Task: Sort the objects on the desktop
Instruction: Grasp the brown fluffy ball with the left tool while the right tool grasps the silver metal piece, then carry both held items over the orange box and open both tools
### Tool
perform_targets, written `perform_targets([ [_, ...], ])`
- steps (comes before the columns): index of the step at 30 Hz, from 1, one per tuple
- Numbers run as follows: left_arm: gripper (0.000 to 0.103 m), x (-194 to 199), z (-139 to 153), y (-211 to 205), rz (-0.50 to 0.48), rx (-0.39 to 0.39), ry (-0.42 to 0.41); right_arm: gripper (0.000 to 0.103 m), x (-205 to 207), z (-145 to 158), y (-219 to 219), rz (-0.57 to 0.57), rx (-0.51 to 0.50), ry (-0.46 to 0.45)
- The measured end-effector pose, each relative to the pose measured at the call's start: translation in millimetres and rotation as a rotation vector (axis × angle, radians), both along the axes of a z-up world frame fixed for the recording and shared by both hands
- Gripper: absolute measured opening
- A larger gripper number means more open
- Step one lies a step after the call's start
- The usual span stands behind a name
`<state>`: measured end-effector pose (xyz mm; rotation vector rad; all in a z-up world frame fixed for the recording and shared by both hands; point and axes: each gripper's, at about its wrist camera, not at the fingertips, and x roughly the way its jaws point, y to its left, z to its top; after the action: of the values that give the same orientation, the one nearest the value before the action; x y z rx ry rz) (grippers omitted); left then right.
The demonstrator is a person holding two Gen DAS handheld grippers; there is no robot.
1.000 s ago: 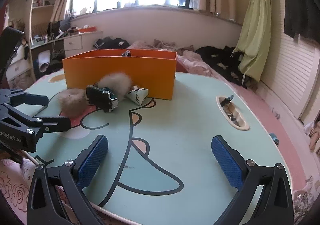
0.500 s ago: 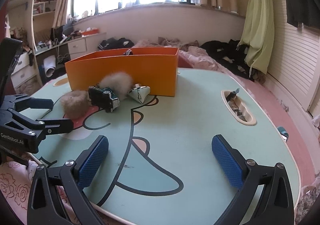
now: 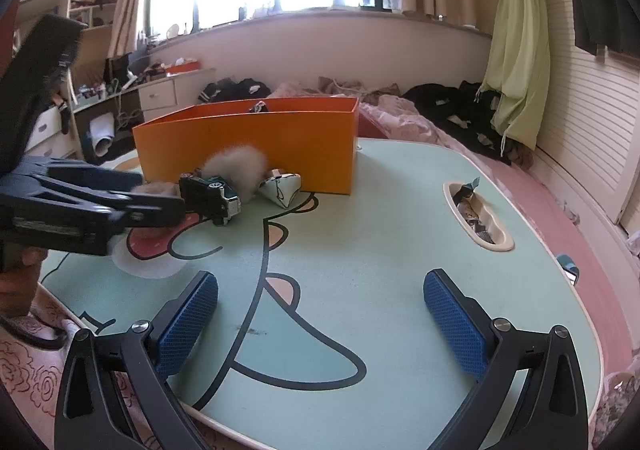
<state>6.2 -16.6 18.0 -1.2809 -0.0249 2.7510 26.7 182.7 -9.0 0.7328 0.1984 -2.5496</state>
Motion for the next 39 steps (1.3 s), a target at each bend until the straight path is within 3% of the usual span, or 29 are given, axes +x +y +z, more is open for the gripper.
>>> perform_targets([
  [1, 0.049, -1.1, -3.4, -1.1, -0.003, 0.011, -0.015, 0.103, -0.3, 0.3, 0.5, 0.001, -0.004, 0.0],
  [2, 0.046, -0.2, -2.2, -1.8, 0.0, 0.011, -0.004, 0.103, -1.5, 0.3, 2.0, 0.004, -0.011, -0.001],
  [7, 0.044, 14.7, 6.0, -21.1, 0.021, 0.065, 0.049, 0.101, -7.0, 6.0, 3.8, 0.019, -0.038, -0.027],
  [11, 0.044, 25.4, 14.1, -32.9, 0.035, 0.075, 0.075, 0.089, -18.0, 33.0, -1.7, 0.045, -0.068, -0.003],
  [13, 0.044, 29.5, 19.5, -39.5, 0.043, 0.08, 0.088, 0.085, -29.1, 41.3, -17.5, 0.056, 0.014, 0.004],
  [15, 0.044, 32.3, 24.4, -43.6, 0.053, 0.083, 0.102, 0.074, -43.5, 42.1, -33.5, 0.07, 0.087, -0.042],
  [19, 0.044, 33.8, 29.0, -47.9, 0.054, 0.093, 0.111, 0.071, -62.1, 41.2, -55.3, 0.091, 0.173, -0.1],
  [23, 0.044, 32.9, 31.0, -47.4, 0.048, 0.097, 0.114, 0.07, -78.3, 33.8, -71.8, 0.074, 0.289, -0.1],
  [24, 0.044, 32.9, 31.2, -47.8, 0.047, 0.099, 0.114, 0.065, -83.2, 30.9, -74.0, 0.077, 0.29, -0.115],
  [25, 0.044, 32.7, 31.1, -47.4, 0.045, 0.102, 0.113, 0.061, -87.9, 26.9, -75.1, 0.086, 0.283, -0.137],
  [27, 0.044, 31.2, 30.4, -47.2, 0.044, 0.106, 0.11, 0.027, -101.3, 19.4, -76.6, 0.124, 0.262, -0.23],
  [34, 0.044, 29.9, 33.9, -52.1, 0.063, 0.114, 0.117, 0.027, -85.3, 32.1, -52.2, 0.165, 0.153, -0.24],
  [39, 0.044, 19.3, 53.7, -58.5, 0.088, 0.098, 0.157, 0.027, -76.9, 77.8, -37.1, 0.165, 0.027, -0.133],
])
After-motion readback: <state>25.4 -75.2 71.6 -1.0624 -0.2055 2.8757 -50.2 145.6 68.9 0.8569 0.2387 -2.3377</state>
